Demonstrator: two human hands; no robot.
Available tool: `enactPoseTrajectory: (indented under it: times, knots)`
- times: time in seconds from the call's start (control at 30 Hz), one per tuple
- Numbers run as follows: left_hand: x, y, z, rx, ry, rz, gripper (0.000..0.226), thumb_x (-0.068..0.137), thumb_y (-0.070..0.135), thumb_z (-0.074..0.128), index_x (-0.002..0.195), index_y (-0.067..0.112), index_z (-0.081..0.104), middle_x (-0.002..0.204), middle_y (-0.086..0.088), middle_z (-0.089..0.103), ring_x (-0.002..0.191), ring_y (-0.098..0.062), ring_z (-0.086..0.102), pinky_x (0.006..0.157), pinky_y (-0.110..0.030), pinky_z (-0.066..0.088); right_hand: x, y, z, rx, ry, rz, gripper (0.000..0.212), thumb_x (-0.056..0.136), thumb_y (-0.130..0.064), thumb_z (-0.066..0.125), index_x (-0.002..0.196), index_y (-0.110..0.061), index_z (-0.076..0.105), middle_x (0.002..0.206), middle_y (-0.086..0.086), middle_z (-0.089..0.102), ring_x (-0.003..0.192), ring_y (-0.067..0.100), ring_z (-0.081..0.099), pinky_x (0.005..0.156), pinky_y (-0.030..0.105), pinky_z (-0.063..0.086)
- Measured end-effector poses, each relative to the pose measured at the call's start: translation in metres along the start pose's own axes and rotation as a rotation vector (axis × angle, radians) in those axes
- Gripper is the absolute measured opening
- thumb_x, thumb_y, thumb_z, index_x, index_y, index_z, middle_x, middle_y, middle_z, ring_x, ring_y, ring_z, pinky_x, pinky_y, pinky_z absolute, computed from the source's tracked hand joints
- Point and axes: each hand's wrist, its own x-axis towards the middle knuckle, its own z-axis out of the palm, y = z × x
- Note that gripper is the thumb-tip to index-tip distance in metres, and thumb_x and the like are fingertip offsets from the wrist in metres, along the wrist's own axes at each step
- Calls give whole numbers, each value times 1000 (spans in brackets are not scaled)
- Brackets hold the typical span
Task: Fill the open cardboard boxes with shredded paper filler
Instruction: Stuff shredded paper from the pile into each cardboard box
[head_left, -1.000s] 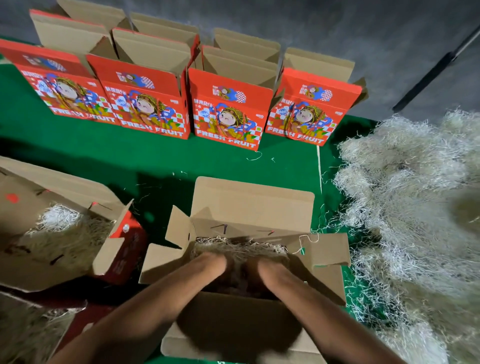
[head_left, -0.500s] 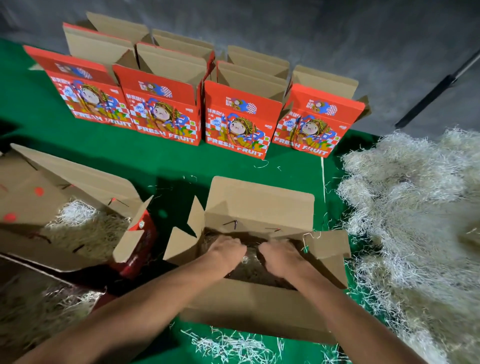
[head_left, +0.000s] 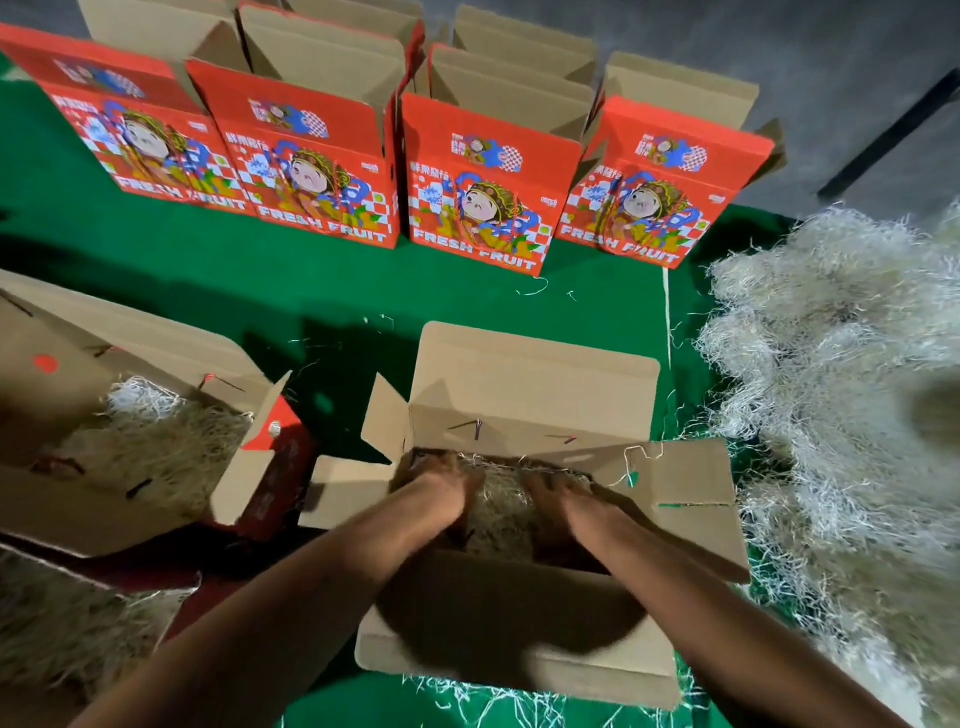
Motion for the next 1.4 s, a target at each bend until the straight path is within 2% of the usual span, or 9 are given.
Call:
enactPoseTrajectory:
  times: [0.1,0.27,0.37,0.67,0.73,0.9,1.17,1.3,1.4]
  knots:
    - [-3,1,-5,37,-12,26,51,107,23,37,156,14,25,160,-14,26,142,-33,35,113,-41,34,-2,-4,0,-114,-40,-37,93,89,-48,68,158,-29,9,159,21,20,145,41,28,117,50,30]
    - [-15,17,-30,132,17,7,28,96,0,50,121,3,62,117,-13,65,104,-27,63,93,-39,52,-8,-6,-22,-21,51,-15,40,96,2,49,133,-10,52,101,7,62,93,22,59,76,31,46]
    - [-14,23,-30,188,88,-6,26,92,-3,55,117,0,64,96,-11,63,83,-23,59,77,-37,54,-15,-7,-34,-28,93,48,26,91,4,51,113,-3,62,100,11,64,89,24,59,77,32,47]
    - [23,3,19,-135,-418,-143,42,105,17,43,144,2,45,148,-15,47,130,-25,51,102,-21,41,18,-5,13,129,-370,144,37,98,-24,59,131,-8,62,135,11,61,112,22,61,100,35,47]
    - [26,0,27,-190,-365,-105,40,101,21,51,139,6,53,142,-14,53,111,-22,60,87,-17,47,22,-8,21,71,-294,92,40,94,-29,64,130,-13,63,136,9,60,120,25,59,103,37,46]
    - [25,1,33,-103,-238,-8,45,89,26,66,133,21,56,141,-8,53,130,-28,48,112,-45,37,25,-5,45,48,-60,-22,53,100,-35,57,146,-11,45,152,13,44,140,28,41,117,34,29]
    - [-10,11,14,-301,-324,-68,17,93,11,57,107,11,67,114,-9,63,99,-20,62,84,-27,50,-2,-6,22,80,-143,-7,43,92,-31,66,130,-10,62,134,14,60,122,29,57,104,36,45]
    - [-1,15,3,-371,-222,-202,41,95,26,61,131,9,58,133,-13,58,114,-24,58,99,-32,45,-6,-21,-1,202,-62,-61,15,94,-39,58,89,-24,59,92,1,63,80,15,57,61,25,41]
    - [9,18,0,-473,12,-134,45,96,35,55,134,11,56,136,-13,56,124,-30,54,106,-35,42,7,-37,-3,279,36,-132,22,101,-30,51,106,-16,66,108,7,67,92,19,56,69,22,38]
